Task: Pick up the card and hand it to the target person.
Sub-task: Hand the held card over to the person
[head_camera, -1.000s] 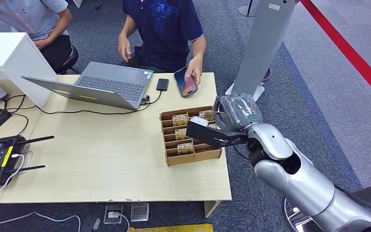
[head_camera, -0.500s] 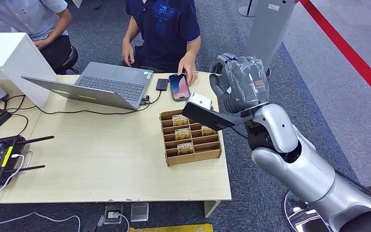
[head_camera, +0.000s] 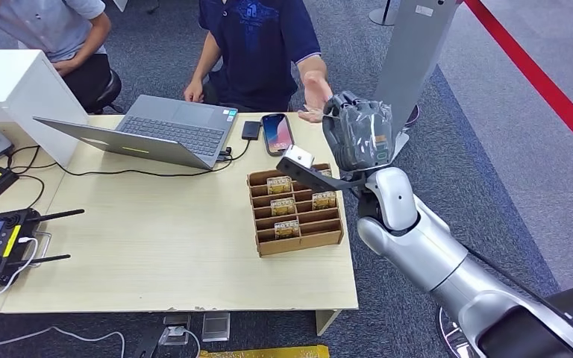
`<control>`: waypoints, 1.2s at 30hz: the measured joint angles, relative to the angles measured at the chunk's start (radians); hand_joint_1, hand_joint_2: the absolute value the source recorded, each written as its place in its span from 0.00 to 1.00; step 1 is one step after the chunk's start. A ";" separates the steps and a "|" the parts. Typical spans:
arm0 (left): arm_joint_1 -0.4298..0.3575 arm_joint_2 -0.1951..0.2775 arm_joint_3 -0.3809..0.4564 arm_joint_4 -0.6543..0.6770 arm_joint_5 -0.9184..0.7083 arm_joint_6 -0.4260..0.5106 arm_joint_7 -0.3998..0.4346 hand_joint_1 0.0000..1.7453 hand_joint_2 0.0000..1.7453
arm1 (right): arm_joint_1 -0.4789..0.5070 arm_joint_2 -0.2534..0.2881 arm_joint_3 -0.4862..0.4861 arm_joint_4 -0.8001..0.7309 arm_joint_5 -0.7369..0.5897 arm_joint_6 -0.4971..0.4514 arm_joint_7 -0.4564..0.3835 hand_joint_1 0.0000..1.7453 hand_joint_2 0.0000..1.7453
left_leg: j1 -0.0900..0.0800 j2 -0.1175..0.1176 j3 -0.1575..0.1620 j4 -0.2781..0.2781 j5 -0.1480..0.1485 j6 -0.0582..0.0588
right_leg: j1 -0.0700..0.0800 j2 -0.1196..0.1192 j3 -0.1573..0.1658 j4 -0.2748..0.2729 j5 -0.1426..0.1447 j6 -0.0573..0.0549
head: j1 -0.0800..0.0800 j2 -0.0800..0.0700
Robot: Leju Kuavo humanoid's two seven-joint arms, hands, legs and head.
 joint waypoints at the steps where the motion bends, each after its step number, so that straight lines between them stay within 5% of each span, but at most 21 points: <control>1: 0.000 0.000 -0.003 0.000 0.001 0.000 0.000 0.00 1.00 | -0.003 0.007 0.001 0.023 -0.002 -0.002 -0.002 0.97 1.00 | 0.000 0.000 0.000 0.000 0.000 0.000 | 0.000 0.000 0.000 0.000 0.000 0.000 | 0.000 0.000; 10: 0.000 0.000 -0.017 0.000 0.019 0.000 0.000 0.00 1.00 | -0.032 0.048 0.015 0.174 0.009 -0.025 0.013 0.97 1.00 | 0.000 0.000 0.000 0.000 0.000 0.000 | 0.000 0.000 0.000 0.000 0.000 0.000 | 0.001 0.000; 14: 0.000 0.000 -0.021 0.000 0.021 0.000 -0.004 0.00 0.00 | -0.041 0.058 0.021 0.205 0.004 -0.032 0.010 0.00 1.00 | 0.000 0.000 0.000 0.000 0.000 0.000 | 0.000 0.000 0.000 0.000 0.000 0.000 | 0.001 0.000; 23: 0.004 0.000 -0.036 0.000 0.045 -0.001 -0.022 0.00 0.00 | -0.046 0.071 0.032 0.237 -0.082 -0.086 -0.023 0.00 1.00 | 0.000 0.000 0.000 0.000 0.000 0.000 | 0.000 0.000 0.000 0.000 0.000 0.000 | 0.000 0.000; 30: 0.021 0.002 -0.037 0.000 0.088 0.019 -0.042 0.00 0.00 | 0.008 0.070 0.002 0.176 -0.562 -0.087 -0.241 0.00 1.00 | 0.000 0.000 0.000 0.000 0.000 0.000 | 0.000 0.000 0.000 0.000 0.000 0.000 | 0.001 0.000; 36: 0.051 0.008 -0.036 0.000 0.133 0.029 -0.059 0.00 0.00 | 0.158 0.028 -0.046 0.020 -0.905 -0.008 -0.359 0.00 1.00 | 0.000 0.000 0.000 0.000 0.000 0.000 | 0.000 0.000 -0.001 -0.001 0.000 0.000 | 0.000 0.000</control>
